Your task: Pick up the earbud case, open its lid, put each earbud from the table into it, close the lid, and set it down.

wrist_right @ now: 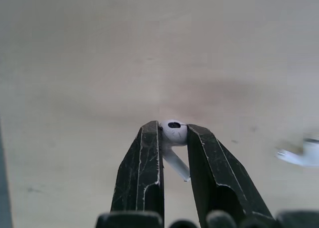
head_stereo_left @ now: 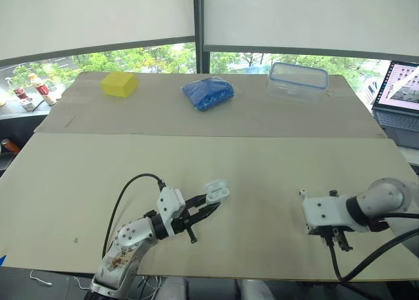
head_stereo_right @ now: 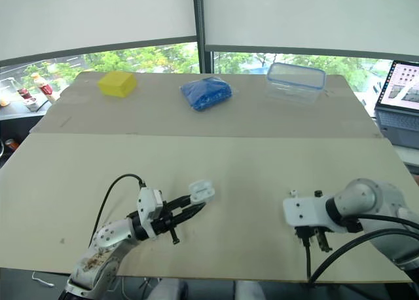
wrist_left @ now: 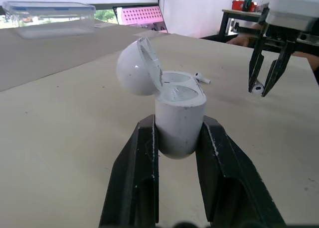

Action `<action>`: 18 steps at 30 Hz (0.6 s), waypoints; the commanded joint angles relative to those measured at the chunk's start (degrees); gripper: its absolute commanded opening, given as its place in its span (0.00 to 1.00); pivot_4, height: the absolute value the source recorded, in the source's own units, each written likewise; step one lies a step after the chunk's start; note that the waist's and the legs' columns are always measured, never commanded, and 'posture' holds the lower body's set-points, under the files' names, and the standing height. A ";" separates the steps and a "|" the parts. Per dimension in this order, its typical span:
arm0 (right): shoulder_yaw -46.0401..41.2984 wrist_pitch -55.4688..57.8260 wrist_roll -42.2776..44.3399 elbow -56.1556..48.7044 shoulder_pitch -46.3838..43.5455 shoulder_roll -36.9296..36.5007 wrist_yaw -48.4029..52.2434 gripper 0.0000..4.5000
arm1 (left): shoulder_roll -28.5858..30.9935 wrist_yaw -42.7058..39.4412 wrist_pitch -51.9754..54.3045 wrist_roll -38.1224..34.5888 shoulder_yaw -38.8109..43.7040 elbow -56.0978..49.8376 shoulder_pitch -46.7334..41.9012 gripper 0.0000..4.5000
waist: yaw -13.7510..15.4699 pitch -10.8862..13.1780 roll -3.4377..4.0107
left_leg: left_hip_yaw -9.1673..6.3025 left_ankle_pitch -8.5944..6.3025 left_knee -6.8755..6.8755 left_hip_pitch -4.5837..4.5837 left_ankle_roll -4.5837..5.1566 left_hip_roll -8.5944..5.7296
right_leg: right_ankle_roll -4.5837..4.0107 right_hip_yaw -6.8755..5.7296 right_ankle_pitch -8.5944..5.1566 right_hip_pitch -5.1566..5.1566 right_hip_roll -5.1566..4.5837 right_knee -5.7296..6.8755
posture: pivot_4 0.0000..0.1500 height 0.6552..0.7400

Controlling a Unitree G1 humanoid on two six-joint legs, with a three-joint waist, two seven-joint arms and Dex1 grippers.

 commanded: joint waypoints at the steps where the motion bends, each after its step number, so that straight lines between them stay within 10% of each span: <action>1: -3.75 2.02 2.67 -1.01 1.82 2.42 -3.07 0.08 | -0.60 -0.42 -1.55 0.05 -0.24 0.11 -0.97 0.12 | 0.00 0.00 0.00 | 0.00 0.00 0.00 -0.02 0.00 0.00 | 0.00 0.00 0.00 0.00 0.00 -0.01 | 1.00 0.36; 15: -11.88 4.73 6.95 -0.81 18.17 5.45 -8.35 0.08 | 0.46 -0.79 -0.42 -0.76 0.07 -2.05 0.47 0.12 | -0.01 0.00 -0.03 | -0.01 0.00 0.00 0.03 0.00 0.01 | 0.01 0.00 0.00 0.03 0.03 0.01 | 1.00 0.36; 18: -11.59 4.93 6.88 -0.44 17.98 5.18 -8.58 0.37 | 0.70 -0.62 -0.20 -0.86 0.11 -2.85 1.10 0.12 | 0.02 -0.04 -0.11 | -0.01 0.00 0.02 0.03 0.00 0.00 | 0.01 0.00 0.00 0.06 0.02 0.00 | 1.00 0.36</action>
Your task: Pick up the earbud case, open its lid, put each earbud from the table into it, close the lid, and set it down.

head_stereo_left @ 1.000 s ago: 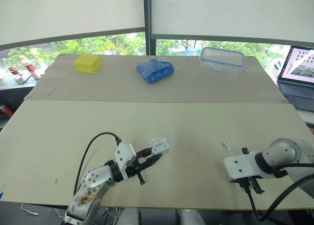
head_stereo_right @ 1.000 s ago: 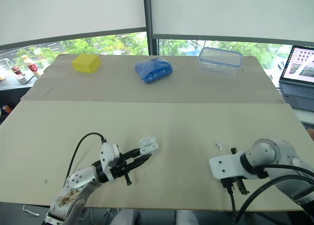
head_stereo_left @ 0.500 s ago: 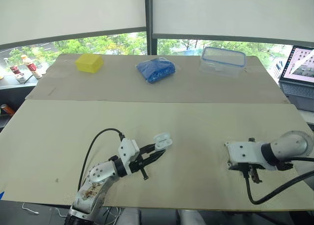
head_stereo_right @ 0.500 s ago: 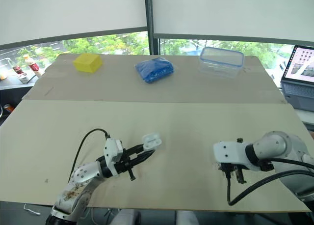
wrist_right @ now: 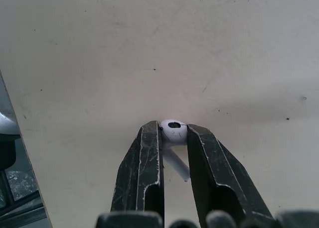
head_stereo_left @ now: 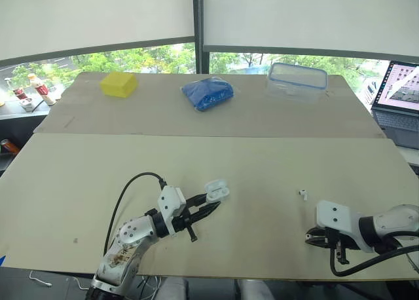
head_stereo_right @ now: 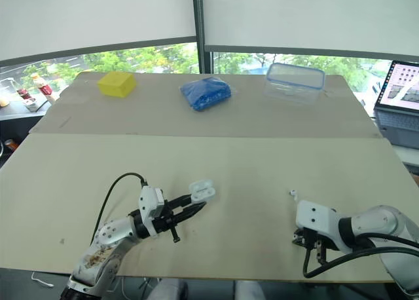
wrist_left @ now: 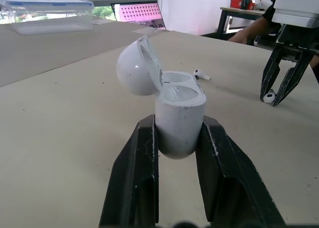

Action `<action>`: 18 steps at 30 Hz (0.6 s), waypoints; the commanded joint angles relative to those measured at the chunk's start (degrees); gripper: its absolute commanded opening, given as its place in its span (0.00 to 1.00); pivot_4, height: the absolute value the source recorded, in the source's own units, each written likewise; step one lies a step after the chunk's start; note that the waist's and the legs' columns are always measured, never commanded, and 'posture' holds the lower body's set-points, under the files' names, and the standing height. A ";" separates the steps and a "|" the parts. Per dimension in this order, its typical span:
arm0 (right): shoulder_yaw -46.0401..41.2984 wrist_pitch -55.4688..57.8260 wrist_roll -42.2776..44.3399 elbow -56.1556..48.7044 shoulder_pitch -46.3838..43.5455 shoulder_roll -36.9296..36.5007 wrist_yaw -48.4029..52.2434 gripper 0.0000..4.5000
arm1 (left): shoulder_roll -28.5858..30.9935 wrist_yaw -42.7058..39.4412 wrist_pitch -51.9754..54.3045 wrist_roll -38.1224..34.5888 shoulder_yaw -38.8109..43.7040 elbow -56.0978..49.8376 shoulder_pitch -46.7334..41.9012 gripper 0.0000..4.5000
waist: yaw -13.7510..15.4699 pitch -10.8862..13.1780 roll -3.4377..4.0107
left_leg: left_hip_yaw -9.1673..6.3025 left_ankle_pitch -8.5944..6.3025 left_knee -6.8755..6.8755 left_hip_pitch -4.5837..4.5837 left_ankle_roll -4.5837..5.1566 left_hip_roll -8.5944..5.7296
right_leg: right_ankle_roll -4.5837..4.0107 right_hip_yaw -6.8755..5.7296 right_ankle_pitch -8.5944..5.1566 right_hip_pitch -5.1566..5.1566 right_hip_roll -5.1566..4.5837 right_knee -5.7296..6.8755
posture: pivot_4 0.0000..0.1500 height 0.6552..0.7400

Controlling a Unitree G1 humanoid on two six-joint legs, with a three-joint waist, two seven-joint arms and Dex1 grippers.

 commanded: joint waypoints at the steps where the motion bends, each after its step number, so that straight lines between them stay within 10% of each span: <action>1: -0.49 -0.01 -0.09 0.75 0.18 -0.65 -0.92 0.44 | 0.28 0.03 -0.14 -0.87 0.20 -3.64 0.82 0.12 | 0.01 -0.02 -0.04 | 0.00 0.00 0.00 0.00 0.00 0.00 | 0.00 0.00 0.00 0.00 0.00 -0.01 | 1.00 0.36; 18: 8.03 10.98 -4.16 -12.59 -7.41 -14.91 -1.02 0.53 | 0.36 1.08 -0.03 0.54 -1.66 -3.97 2.30 0.12 | 0.07 0.00 0.02 | 0.00 0.00 -0.02 -0.07 0.00 0.00 | 0.01 -0.01 0.00 -0.07 -0.02 -0.05 | 1.00 0.36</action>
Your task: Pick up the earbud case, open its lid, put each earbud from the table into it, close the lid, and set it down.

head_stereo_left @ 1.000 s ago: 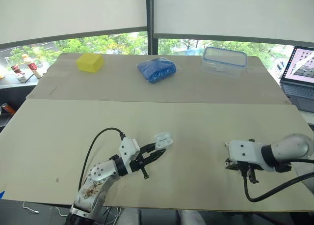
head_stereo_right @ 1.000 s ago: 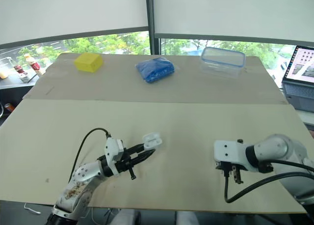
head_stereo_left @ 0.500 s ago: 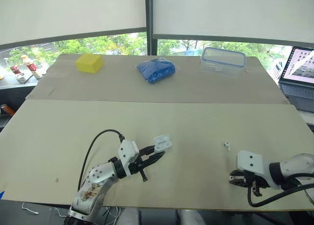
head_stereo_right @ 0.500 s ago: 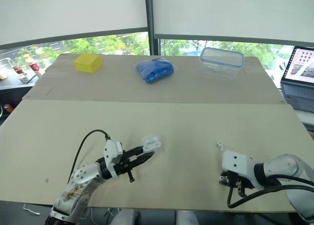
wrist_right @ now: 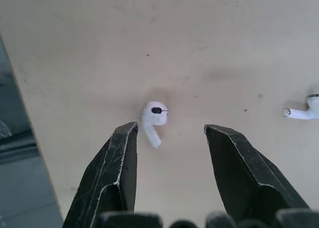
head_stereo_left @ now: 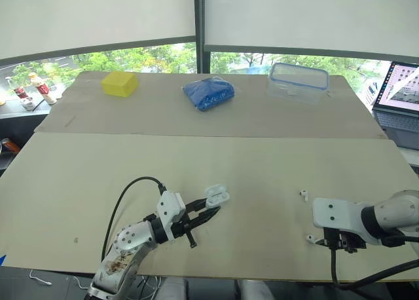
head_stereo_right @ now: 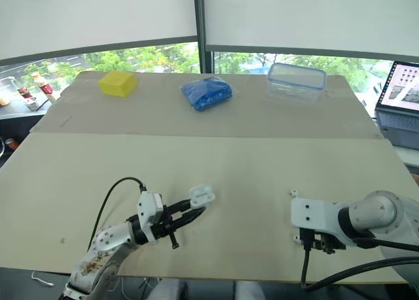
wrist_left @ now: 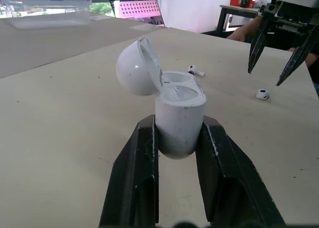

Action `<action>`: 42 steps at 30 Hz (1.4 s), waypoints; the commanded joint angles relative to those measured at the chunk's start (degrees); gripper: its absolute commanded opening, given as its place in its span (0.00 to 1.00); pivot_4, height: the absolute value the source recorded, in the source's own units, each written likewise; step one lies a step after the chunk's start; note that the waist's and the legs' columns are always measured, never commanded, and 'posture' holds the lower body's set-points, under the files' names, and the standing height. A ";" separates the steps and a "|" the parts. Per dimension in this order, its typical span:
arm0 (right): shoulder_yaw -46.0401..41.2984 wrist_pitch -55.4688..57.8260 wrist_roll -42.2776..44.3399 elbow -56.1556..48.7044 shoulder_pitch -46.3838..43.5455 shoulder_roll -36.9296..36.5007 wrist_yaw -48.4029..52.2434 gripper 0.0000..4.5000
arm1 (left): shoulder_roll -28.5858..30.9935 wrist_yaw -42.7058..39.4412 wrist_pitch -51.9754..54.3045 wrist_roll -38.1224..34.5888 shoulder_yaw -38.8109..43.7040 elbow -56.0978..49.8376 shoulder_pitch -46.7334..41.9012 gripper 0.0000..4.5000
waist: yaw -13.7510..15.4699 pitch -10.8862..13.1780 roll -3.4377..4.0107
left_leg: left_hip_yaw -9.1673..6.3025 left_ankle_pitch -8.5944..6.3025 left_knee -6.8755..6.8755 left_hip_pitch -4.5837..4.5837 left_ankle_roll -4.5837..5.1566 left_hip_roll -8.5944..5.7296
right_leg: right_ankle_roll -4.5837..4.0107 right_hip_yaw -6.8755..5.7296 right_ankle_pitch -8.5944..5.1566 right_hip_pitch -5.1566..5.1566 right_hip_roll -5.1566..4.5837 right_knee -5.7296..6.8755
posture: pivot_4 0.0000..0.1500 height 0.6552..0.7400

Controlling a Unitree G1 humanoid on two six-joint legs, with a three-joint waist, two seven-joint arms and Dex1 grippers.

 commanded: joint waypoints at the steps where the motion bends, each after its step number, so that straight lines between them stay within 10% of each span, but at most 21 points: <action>1: 3.59 0.32 -1.75 -0.10 -2.59 -1.16 0.14 0.53 | -0.40 0.34 -0.27 0.47 -0.78 -1.48 -0.31 0.12 | 0.04 0.00 0.00 | 0.00 0.00 0.00 0.00 0.00 -0.01 | 0.00 0.00 0.00 -0.01 -0.01 0.00 | 1.00 0.36; 31: 15.45 1.04 -2.95 5.37 -11.60 2.44 1.70 0.53 | -1.55 0.83 -0.85 1.42 -1.79 -0.55 -0.50 0.12 | -0.02 0.00 0.02 | 0.00 0.00 0.00 0.01 0.00 0.01 | -0.01 0.00 0.00 -0.02 0.00 0.00 | 1.00 0.36; 37: 14.89 1.49 -2.57 4.46 -11.79 2.85 2.05 0.08 | -1.54 0.49 -1.11 1.64 -1.76 -0.11 -0.61 0.12 | -0.13 0.00 0.01 | 0.00 0.00 0.00 0.04 0.00 0.01 | -0.01 0.00 0.01 0.00 0.00 0.00 | 1.00 0.36; 42: 12.39 1.35 -1.58 4.07 -10.76 2.22 1.94 0.08 | -1.70 0.18 -1.37 1.79 -1.66 0.40 -0.87 0.12 | -0.08 0.00 0.01 | 0.00 0.00 0.00 0.03 0.00 0.01 | -0.01 0.00 0.01 0.00 0.01 0.01 | 1.00 0.36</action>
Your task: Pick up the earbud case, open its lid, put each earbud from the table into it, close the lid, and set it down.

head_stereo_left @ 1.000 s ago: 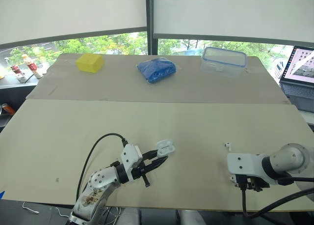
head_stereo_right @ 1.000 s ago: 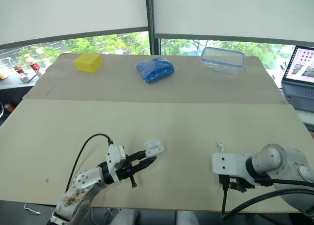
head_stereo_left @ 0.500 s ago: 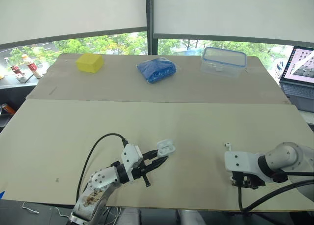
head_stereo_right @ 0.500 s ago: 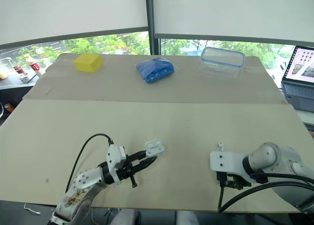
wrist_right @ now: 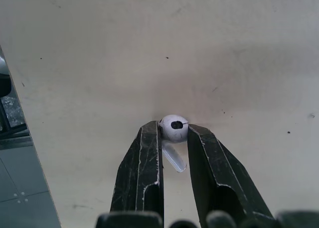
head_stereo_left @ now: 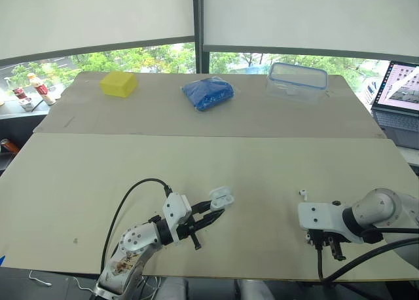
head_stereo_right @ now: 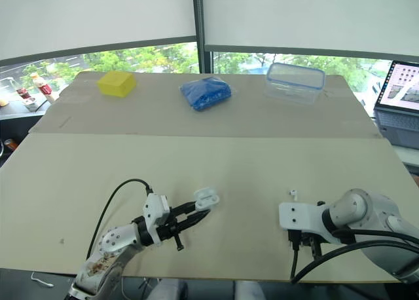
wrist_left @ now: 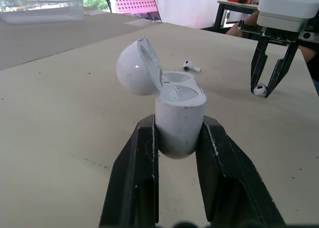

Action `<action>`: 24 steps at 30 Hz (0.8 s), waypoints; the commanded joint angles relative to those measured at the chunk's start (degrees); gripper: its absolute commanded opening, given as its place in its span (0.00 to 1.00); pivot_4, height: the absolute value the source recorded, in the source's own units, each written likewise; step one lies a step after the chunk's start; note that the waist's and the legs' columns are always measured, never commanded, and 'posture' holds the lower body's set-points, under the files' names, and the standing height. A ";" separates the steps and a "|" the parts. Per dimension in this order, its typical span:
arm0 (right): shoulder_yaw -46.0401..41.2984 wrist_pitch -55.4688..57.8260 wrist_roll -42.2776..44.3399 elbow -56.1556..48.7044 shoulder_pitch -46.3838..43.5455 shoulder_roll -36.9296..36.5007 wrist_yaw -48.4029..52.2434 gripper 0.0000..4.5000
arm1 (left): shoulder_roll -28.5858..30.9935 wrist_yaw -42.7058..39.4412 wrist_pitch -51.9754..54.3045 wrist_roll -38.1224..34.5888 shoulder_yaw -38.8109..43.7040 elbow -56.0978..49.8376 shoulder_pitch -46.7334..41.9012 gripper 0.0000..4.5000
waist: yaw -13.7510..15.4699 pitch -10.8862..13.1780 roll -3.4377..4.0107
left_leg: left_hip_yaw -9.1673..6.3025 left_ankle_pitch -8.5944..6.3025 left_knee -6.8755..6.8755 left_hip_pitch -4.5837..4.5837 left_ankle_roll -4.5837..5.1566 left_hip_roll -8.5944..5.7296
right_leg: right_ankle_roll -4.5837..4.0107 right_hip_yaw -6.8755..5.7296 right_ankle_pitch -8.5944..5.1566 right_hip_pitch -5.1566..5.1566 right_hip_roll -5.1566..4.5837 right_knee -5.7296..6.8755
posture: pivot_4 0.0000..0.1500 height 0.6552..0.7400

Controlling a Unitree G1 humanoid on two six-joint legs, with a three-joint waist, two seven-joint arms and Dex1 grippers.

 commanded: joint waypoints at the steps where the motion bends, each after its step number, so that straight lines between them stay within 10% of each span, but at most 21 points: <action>1: -3.90 0.00 1.41 -1.08 1.36 -0.49 -0.38 0.08 | -0.47 -0.41 -1.30 -0.27 -0.26 -0.33 -0.78 0.12 | 0.04 0.00 0.00 | 0.00 0.00 0.00 0.00 0.00 0.00 | 0.00 0.00 0.00 0.00 0.00 0.00 | 1.00 0.36; 10: -19.70 11.17 15.52 -3.48 -1.96 10.35 -4.85 0.08 | -2.84 0.09 -1.83 -0.92 0.80 2.31 -4.69 0.12 | -0.05 0.02 -0.02 | -0.01 0.00 0.00 -0.03 0.00 -0.01 | 0.00 0.00 0.00 0.00 0.01 0.01 | 1.00 0.36; 24: -33.85 35.51 37.52 -10.68 -20.54 63.40 -39.17 0.08 | -10.64 6.16 1.56 -1.97 4.10 7.99 -14.92 0.12 | 0.24 0.00 0.02 | -0.11 0.01 0.01 -0.17 -0.01 -0.08 | -0.01 -0.06 0.02 -0.14 -0.02 0.13 | 1.00 0.36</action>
